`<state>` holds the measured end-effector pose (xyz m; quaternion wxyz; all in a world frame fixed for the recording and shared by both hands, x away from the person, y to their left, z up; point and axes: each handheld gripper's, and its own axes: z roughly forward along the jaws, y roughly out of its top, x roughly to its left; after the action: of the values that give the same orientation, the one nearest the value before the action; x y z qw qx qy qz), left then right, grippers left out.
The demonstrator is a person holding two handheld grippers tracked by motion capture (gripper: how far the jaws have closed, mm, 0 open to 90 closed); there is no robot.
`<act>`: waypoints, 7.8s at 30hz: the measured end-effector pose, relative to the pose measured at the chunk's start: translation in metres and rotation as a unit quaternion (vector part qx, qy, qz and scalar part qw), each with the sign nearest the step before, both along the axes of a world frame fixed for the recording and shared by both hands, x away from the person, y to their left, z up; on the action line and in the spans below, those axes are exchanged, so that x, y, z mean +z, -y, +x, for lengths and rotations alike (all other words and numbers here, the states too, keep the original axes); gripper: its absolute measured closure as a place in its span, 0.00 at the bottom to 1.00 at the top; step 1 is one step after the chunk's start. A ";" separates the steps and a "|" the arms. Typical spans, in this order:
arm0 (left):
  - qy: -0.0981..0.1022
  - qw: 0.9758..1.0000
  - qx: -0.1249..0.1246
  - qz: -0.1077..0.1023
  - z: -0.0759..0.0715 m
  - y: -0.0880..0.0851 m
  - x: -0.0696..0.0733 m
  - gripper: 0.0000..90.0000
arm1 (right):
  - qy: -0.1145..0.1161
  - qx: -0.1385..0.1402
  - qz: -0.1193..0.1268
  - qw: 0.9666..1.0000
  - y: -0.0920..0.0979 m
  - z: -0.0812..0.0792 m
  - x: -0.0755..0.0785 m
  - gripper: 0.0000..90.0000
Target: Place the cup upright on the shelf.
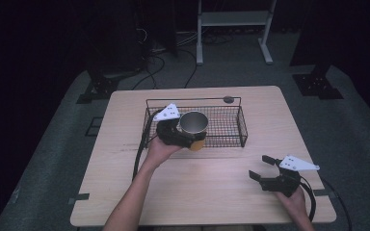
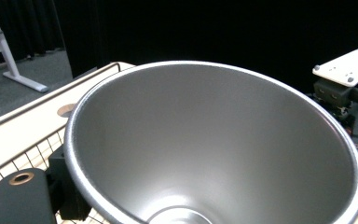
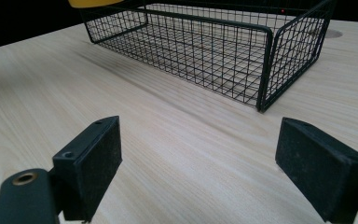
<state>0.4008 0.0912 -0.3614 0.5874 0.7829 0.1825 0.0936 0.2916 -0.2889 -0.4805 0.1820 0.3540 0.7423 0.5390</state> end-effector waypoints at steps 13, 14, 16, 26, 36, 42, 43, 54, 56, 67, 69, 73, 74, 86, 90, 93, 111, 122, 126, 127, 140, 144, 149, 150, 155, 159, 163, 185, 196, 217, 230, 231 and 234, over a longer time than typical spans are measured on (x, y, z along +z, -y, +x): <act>0.005 1.000 0.013 -0.004 0.019 0.000 0.012 0.14 | 0.000 0.001 0.001 1.000 0.000 0.000 0.000 0.15; 0.004 1.000 0.014 -0.005 0.020 0.000 0.012 0.14 | 0.000 0.002 0.001 1.000 0.000 0.000 0.000 0.15; 0.007 1.000 0.019 -0.007 0.023 -0.001 0.013 0.14 | -0.001 0.002 0.001 1.000 0.000 0.000 0.000 0.15; 0.005 0.999 0.031 -0.007 0.038 -0.005 0.017 0.14 | 0.000 0.002 0.002 1.000 0.000 0.000 0.000 0.15; 0.008 0.999 0.037 -0.007 0.051 -0.003 0.021 0.14 | 0.000 0.002 0.003 1.000 0.000 0.000 0.000 0.15; 0.010 0.999 0.038 -0.006 0.057 0.000 0.026 0.14 | 0.001 0.002 0.003 1.000 0.001 0.000 0.000 0.15; 0.011 0.999 0.038 -0.003 0.059 0.001 0.026 0.14 | 0.000 0.003 0.003 1.000 0.001 0.000 0.000 0.15; 0.004 0.999 0.037 -0.002 0.073 0.004 0.024 0.14 | 0.001 0.003 0.004 1.000 0.001 0.000 0.000 0.15; -0.001 0.999 0.036 0.000 0.075 0.004 0.021 0.14 | 0.001 0.003 0.004 1.000 0.001 0.000 0.000 0.15; -0.015 0.999 0.043 0.011 0.085 0.004 0.001 0.13 | 0.001 0.003 0.004 1.000 0.001 0.000 0.000 0.15; -0.017 0.999 0.046 0.013 0.087 0.004 -0.002 0.13 | 0.001 0.003 0.004 1.000 0.001 0.000 0.000 0.15; -0.017 0.999 0.045 0.015 0.091 0.004 -0.006 0.13 | 0.001 0.004 0.005 1.000 0.001 0.000 0.000 0.15; -0.018 0.999 0.045 0.013 0.091 0.004 -0.007 0.13 | 0.001 0.004 0.005 1.000 0.001 0.000 0.000 0.15; -0.017 0.999 0.036 0.032 0.104 0.006 -0.021 0.13 | 0.001 0.005 0.005 1.000 0.001 0.000 0.000 0.15; -0.019 0.999 0.028 0.038 0.109 0.006 -0.022 0.13 | 0.001 0.005 0.005 1.000 0.001 0.000 0.000 0.15; -0.016 0.999 0.020 0.047 0.112 0.008 -0.024 0.14 | 0.001 0.006 0.005 1.000 0.001 0.000 0.000 0.15; -0.027 0.995 -0.030 0.087 0.125 0.017 -0.039 0.14 | 0.002 0.008 0.005 1.000 0.000 0.000 0.000 0.15; -0.027 0.989 -0.030 0.141 0.127 0.020 -0.050 0.13 | 0.002 0.008 0.005 1.000 0.000 0.000 0.001 0.15; -0.027 0.986 -0.029 0.161 0.127 0.021 -0.054 0.12 | 0.002 0.008 0.005 1.000 0.000 0.000 0.001 0.15; -0.025 0.986 -0.028 0.161 0.126 0.021 -0.053 0.12 | 0.002 0.008 0.005 1.000 0.000 0.000 0.001 0.15; -0.010 0.982 -0.027 0.184 0.123 0.019 -0.050 0.09 | 0.003 0.008 0.005 1.000 0.000 0.000 0.001 0.15; -0.010 0.983 -0.027 0.182 0.123 0.019 -0.050 0.07 | 0.002 0.008 0.004 1.000 0.000 0.000 0.001 0.15; -0.003 0.984 -0.027 0.176 0.121 0.019 -0.047 0.03 | 0.003 0.008 0.005 1.000 0.000 0.000 0.001 0.15; -0.002 0.984 -0.026 0.175 0.121 0.019 -0.047 0.03 | 0.003 0.008 0.005 1.000 0.000 0.000 0.001 0.15; 0.004 0.985 -0.018 0.174 0.121 0.019 -0.044 0.02 | 0.003 0.008 0.004 1.000 0.000 0.000 0.001 0.15; 0.007 0.985 -0.012 0.173 0.121 0.017 -0.043 0.02 | 0.003 0.008 0.004 1.000 0.000 0.000 0.001 0.15; 0.008 0.986 -0.010 0.167 0.120 0.016 -0.041 0.02 | 0.003 0.008 0.005 1.000 0.000 0.000 0.001 0.15; 0.020 0.990 -0.021 0.138 0.112 0.017 -0.029 0.02 | 0.000 0.009 0.009 1.000 0.002 0.000 0.000 0.15; 0.038 0.992 -0.024 0.117 0.099 0.016 -0.015 0.02 | 0.001 0.002 0.005 1.000 0.001 0.000 0.000 0.15; 0.055 0.994 -0.036 0.086 0.070 0.012 -0.010 0.02 | 0.000 0.001 0.002 1.000 0.001 0.000 0.000 0.15; 0.056 0.995 -0.039 0.073 0.057 0.005 -0.010 0.02 | 0.000 0.001 0.001 1.000 0.000 -0.001 0.000 0.15; 0.056 0.995 -0.040 0.069 0.054 0.004 -0.010 0.02 | 0.000 0.001 0.000 1.000 0.000 -0.001 0.000 0.15; 0.056 0.995 -0.043 0.066 0.052 0.003 -0.011 0.02 | 0.000 0.000 0.000 1.000 0.000 -0.001 0.000 0.15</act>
<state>0.4523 0.0879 -0.3722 0.5468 0.8208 0.1089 0.1239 0.2908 -0.2889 -0.4805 0.1814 0.3539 0.7424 0.5392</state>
